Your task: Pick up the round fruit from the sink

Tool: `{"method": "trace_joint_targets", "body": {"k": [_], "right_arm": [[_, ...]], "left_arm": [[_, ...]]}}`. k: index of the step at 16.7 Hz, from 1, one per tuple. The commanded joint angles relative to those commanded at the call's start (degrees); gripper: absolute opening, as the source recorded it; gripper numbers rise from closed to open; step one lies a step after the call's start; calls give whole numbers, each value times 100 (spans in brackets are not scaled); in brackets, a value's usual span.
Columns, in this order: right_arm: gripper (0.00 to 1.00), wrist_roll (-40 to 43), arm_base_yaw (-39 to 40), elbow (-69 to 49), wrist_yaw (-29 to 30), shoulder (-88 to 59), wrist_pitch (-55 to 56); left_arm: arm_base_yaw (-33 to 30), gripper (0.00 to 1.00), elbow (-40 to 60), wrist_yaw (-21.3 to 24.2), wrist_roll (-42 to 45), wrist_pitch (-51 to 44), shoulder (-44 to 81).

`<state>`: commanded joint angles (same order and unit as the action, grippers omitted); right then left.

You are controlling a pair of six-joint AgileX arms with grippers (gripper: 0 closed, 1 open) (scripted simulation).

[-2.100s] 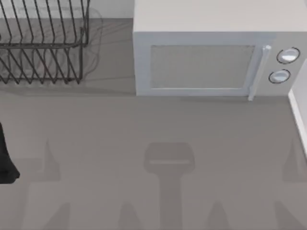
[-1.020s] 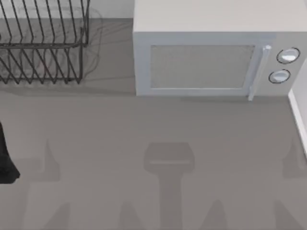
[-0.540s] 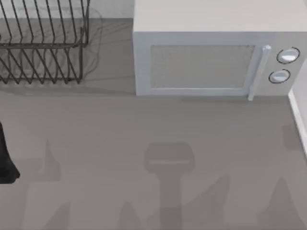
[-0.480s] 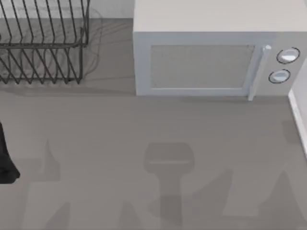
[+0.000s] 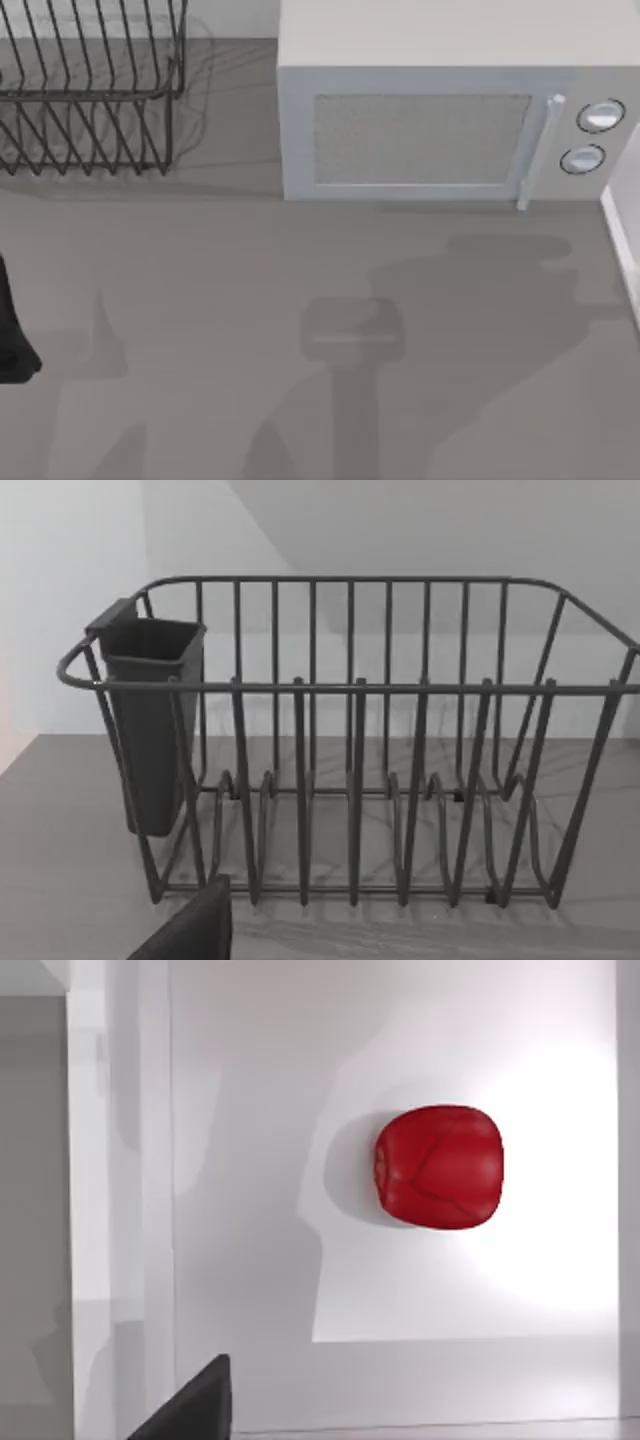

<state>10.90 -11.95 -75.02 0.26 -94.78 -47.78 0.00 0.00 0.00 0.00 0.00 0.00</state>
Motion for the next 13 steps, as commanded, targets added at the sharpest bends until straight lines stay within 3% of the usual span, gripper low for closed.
{"method": "trace_joint_targets", "body": {"k": [7, 13], "right_arm": [[100, 314, -321, -2153, -5, -2707, -1369], [100, 367, -374, -2523, -8, -3166, -1604]], "left_arm": [[0, 100, 0, 0, 0, 0, 0], [0, 100, 0, 0, 0, 0, 0]]}}
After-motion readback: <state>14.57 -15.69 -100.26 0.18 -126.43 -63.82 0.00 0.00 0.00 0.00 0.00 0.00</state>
